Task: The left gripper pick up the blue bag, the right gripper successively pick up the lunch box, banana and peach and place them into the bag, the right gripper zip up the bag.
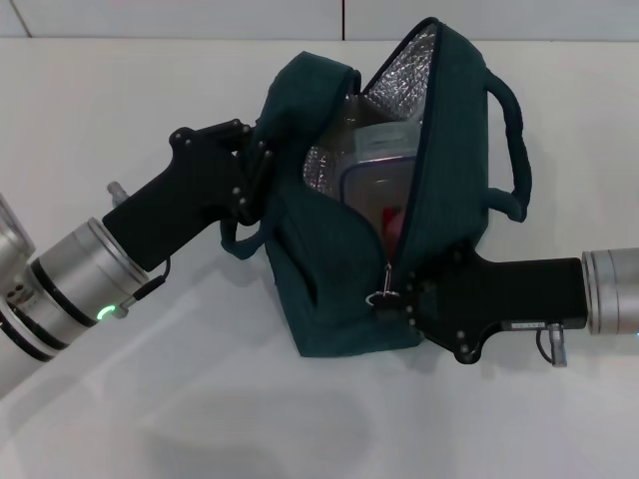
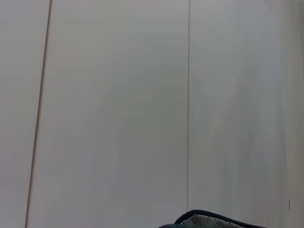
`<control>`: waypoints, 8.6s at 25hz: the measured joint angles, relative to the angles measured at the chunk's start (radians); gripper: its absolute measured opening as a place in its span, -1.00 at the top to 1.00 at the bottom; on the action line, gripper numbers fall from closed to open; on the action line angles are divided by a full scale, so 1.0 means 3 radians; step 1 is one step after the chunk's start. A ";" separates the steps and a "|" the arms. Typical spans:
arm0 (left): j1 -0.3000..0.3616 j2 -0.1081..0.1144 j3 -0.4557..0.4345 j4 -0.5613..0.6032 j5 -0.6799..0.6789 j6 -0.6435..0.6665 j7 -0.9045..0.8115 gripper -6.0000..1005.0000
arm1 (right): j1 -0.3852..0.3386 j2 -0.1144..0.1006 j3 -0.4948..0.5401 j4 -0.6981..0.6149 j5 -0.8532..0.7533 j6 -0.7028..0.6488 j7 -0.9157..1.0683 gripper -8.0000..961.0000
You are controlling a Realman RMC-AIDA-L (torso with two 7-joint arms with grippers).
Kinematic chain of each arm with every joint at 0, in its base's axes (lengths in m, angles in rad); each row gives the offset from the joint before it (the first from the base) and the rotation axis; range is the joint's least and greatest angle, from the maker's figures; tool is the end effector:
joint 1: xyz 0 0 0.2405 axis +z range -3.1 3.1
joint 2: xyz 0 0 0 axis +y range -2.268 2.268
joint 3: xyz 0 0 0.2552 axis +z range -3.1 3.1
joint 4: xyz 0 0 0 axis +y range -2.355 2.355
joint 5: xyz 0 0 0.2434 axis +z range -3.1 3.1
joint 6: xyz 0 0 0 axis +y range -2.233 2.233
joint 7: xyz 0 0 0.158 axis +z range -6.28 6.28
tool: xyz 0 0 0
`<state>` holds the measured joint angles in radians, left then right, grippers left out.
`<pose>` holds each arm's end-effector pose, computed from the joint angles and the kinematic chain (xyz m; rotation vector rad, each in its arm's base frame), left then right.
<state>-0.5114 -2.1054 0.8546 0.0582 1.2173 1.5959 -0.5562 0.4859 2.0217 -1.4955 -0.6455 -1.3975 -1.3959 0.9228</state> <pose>-0.2659 0.3200 -0.0672 -2.1779 -0.3145 -1.1996 0.2177 0.3359 -0.0830 -2.9120 -0.1731 0.7419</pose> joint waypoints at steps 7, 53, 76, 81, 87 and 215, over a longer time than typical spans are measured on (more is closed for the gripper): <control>-0.0009 0.0003 0.0014 0.0000 -0.0006 0.0039 -0.0009 0.68 | -0.0004 -0.0009 0.0000 -0.0002 0.0037 -0.0040 -0.0002 0.95; 0.0374 -0.0003 0.0587 -0.0509 -0.0146 0.0465 -0.0260 -0.47 | 0.0042 0.0000 0.0607 -0.0010 0.0129 -0.0492 -0.0088 0.95; 0.0098 -0.0006 0.0592 -0.0495 0.0054 0.0188 -0.0688 -0.26 | 0.0029 0.0000 0.0608 0.0125 0.0411 -0.0455 -0.0261 0.95; 0.0097 -0.0005 0.0592 -0.0486 0.0086 0.0184 -0.0602 -0.11 | 0.0012 0.0003 0.0608 0.0130 0.0450 -0.0453 -0.0262 0.95; 0.0095 -0.0002 0.0591 -0.0474 0.0095 0.0181 -0.0565 0.26 | 0.0008 0.0005 0.0603 0.0135 0.0526 -0.0454 -0.0265 0.95; -0.0354 -0.0008 0.0905 -0.0255 -0.0452 -0.0355 -0.0668 0.10 | 0.0121 0.0020 0.0485 0.0781 0.2119 -0.0014 -0.1005 0.95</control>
<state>-0.6175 -2.1077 1.1261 -0.0183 1.0818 1.4895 -0.7566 0.5221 2.0278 -1.3500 -0.4110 -0.7617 -1.4002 0.6212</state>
